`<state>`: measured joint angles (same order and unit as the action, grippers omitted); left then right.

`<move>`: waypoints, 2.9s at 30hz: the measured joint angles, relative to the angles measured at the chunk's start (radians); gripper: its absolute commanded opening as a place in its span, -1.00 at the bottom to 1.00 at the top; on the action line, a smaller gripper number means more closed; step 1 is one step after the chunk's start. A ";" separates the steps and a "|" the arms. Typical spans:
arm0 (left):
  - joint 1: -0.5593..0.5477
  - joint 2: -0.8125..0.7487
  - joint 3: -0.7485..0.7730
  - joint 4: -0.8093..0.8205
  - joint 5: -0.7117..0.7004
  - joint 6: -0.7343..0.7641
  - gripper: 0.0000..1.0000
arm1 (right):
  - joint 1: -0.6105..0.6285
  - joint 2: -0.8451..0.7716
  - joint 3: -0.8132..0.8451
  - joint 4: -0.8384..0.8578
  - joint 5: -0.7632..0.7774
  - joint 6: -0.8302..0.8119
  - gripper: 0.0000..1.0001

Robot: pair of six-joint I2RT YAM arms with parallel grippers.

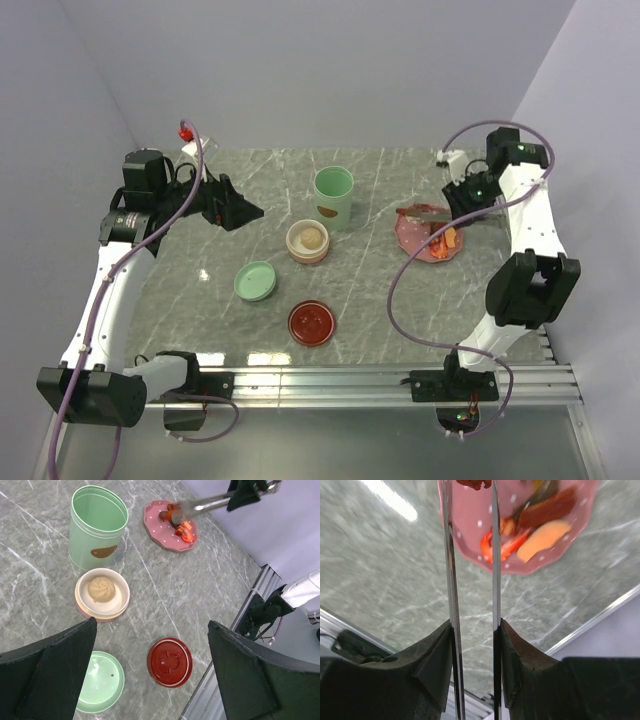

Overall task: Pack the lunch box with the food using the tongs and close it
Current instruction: Pick up the food using the clamp, then place the food into the lunch box, then pick up the food using the clamp

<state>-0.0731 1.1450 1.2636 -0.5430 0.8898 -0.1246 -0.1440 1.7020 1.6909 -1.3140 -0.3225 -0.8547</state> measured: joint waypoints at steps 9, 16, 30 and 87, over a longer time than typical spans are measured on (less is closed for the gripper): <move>0.000 0.012 0.000 0.000 -0.006 -0.011 0.99 | 0.110 -0.038 0.323 -0.023 -0.109 0.173 -0.66; 0.003 0.051 0.000 -0.006 -0.038 -0.036 0.99 | 0.319 -0.034 0.372 0.006 -0.091 0.319 -0.65; 0.003 0.050 0.001 -0.007 -0.041 -0.035 0.99 | 0.424 0.123 0.379 0.112 0.008 0.427 -0.21; 0.003 0.002 -0.037 0.057 -0.077 -0.082 0.99 | -0.049 -0.286 -0.389 0.363 0.228 0.650 0.18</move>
<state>-0.0704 1.1465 1.2270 -0.4862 0.8131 -0.2062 -0.1928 1.4158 1.3018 -0.9508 -0.0948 -0.2047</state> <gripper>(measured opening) 0.994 0.591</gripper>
